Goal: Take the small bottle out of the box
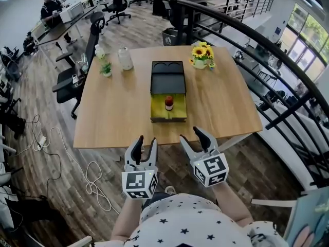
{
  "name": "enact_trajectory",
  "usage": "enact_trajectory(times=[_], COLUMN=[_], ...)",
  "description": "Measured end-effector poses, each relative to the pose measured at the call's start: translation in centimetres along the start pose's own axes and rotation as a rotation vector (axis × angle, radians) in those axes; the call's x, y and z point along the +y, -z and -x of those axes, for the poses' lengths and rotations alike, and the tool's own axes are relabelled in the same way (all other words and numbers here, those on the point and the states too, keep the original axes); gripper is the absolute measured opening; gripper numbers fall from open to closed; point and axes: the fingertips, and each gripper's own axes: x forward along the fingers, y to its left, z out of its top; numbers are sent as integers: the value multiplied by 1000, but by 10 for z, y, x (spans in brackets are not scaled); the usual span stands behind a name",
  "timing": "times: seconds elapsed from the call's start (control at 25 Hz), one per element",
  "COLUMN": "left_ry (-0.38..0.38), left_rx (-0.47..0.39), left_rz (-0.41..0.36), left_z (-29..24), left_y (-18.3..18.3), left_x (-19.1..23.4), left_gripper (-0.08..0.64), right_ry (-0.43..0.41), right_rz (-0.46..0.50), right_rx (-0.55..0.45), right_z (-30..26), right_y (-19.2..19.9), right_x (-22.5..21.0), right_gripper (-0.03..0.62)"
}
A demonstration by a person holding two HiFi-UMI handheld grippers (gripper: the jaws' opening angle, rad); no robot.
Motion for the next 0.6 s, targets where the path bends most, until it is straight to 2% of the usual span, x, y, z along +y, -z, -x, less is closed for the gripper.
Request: enact_trajectory(times=[0.6], left_ry=[10], left_rx=[16], left_rz=[2], left_z=[-38], left_y=[2], left_x=[28], left_gripper=[164], right_ry=[29], right_rz=[6], right_rx=[18], right_z=[-49], right_y=[1], right_x=[-21], right_gripper=[209])
